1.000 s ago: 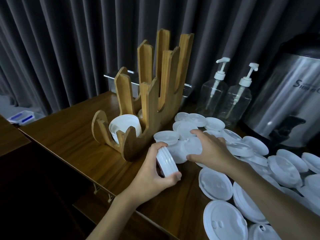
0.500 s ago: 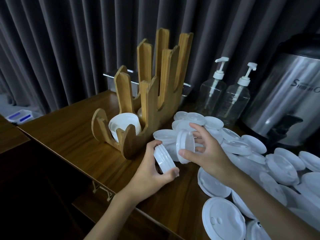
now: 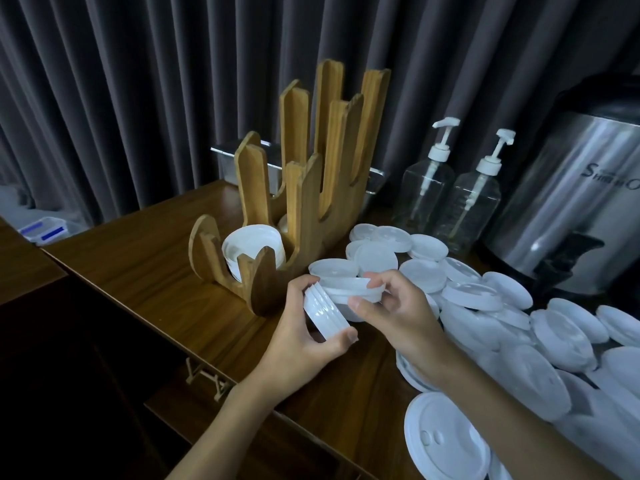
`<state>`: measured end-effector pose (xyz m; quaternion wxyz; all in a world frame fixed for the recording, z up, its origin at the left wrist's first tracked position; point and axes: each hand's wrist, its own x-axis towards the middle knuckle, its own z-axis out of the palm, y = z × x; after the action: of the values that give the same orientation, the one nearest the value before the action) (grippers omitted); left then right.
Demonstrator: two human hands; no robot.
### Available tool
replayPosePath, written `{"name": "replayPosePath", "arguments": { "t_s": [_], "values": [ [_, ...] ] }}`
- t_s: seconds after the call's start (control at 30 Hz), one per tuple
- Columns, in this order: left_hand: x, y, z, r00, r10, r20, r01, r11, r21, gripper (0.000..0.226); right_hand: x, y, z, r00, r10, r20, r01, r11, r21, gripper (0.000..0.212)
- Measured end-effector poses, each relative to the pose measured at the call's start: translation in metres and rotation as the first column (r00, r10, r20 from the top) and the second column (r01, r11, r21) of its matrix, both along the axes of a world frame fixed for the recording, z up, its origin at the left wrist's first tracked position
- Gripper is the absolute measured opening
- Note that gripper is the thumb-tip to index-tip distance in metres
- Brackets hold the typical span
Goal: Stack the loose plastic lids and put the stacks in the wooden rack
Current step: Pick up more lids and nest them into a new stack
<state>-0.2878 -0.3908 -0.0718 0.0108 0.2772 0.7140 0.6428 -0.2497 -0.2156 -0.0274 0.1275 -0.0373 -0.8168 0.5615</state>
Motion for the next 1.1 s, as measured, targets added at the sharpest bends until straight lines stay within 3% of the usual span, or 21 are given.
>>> {"name": "replayPosePath", "arguments": {
  "t_s": [0.07, 0.2, 0.4, 0.5, 0.7, 0.8, 1.1],
  "values": [
    [0.0, 0.0, -0.001, 1.0, 0.001, -0.004, -0.001, 1.0, 0.019, 0.081, 0.001, 0.002, -0.001, 0.999, 0.03, 0.042, -0.03, 0.999, 0.017, 0.03],
    [-0.001, 0.0, -0.002, 1.0, 0.01, -0.017, -0.009, 0.999, 0.037, 0.079, 0.006, 0.002, 0.005, 0.993, 0.086, 0.082, -0.085, 0.996, -0.023, 0.05],
    [-0.002, 0.0, -0.004, 0.999, 0.009, -0.031, -0.007, 0.999, 0.051, 0.08, 0.01, 0.001, 0.008, 0.965, 0.203, 0.167, -0.194, 0.979, -0.067, 0.031],
    [-0.003, -0.001, -0.005, 0.997, 0.022, -0.068, -0.02, 0.999, 0.038, 0.082, 0.009, 0.002, 0.009, 0.955, 0.212, 0.206, -0.215, 0.977, -0.006, 0.019],
    [-0.004, 0.0, -0.004, 0.99, 0.014, -0.142, -0.009, 0.999, 0.032, 0.078, 0.007, 0.007, 0.015, 0.934, 0.231, 0.273, -0.271, 0.955, 0.12, 0.051],
    [-0.002, 0.001, -0.003, 0.99, -0.019, -0.137, 0.022, 1.0, 0.019, 0.079, 0.006, 0.011, 0.017, 0.906, 0.293, 0.305, -0.333, 0.939, 0.086, 0.064],
    [0.001, 0.002, -0.004, 0.984, -0.127, -0.122, 0.112, 0.986, -0.124, 0.088, 0.003, 0.019, 0.014, 0.889, 0.333, 0.315, -0.379, 0.921, 0.095, 0.065]
  ]
}}
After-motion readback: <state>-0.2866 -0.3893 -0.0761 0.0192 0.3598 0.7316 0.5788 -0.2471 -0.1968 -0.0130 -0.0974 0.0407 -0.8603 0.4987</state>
